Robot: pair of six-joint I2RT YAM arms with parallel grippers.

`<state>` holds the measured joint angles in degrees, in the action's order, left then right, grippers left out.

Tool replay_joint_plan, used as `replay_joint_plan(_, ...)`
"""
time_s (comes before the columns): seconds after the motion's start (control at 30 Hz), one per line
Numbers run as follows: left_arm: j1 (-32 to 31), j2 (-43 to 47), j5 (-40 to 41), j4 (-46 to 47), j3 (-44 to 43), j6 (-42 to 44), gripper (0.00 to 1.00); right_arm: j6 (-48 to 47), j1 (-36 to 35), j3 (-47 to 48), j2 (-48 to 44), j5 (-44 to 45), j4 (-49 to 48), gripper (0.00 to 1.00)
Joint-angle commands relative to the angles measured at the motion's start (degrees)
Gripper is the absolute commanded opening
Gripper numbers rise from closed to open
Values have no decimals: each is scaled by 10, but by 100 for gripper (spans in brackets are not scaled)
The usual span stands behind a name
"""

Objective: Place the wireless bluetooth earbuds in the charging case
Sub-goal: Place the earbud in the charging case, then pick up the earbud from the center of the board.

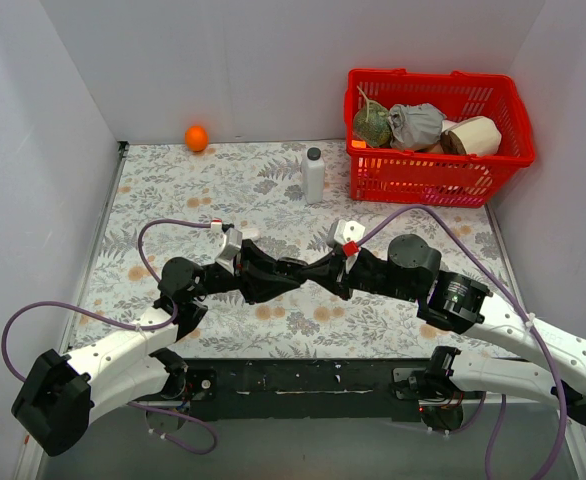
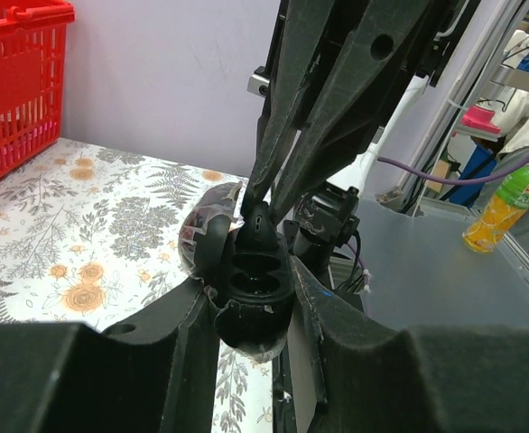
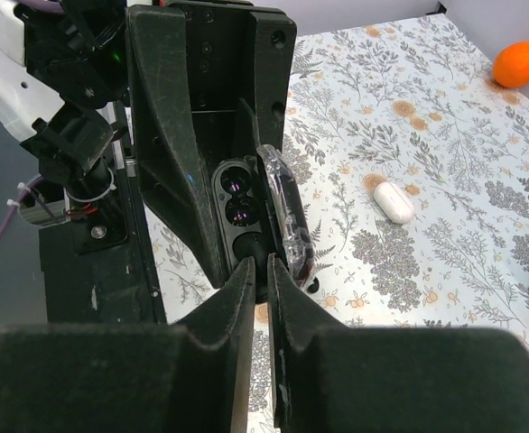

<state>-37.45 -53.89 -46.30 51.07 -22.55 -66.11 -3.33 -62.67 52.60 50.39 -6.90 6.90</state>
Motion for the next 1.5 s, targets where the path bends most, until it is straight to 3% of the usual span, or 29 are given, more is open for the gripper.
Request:
replay_joint_plan(0.0,3,16,23,17,-10,5,0,2,-3,3,-6,19,7,19)
replay_joint_plan(0.37,3,28,26,0,-7,12,0,14,-3,27,-30,38,14,39)
replay_joint_plan(0.43,3,37,28,-25,-6,26,0,22,-3,23,-52,70,7,42)
replay_joint_plan(0.5,3,62,37,-48,-1,35,0,30,-2,12,-67,156,-2,44)
replay_joint_plan(0.63,3,135,63,-132,21,57,0,62,13,-12,-30,210,25,44)
replay_joint_plan(0.93,3,323,126,-358,28,99,0,141,91,-111,112,43,-80,43)
replay_joint_plan(1.1,3,375,138,-395,30,98,0,144,91,-75,248,-17,-92,43)
replay_joint_plan(1.47,4,406,147,-428,23,103,0,151,89,36,421,-53,-105,47)
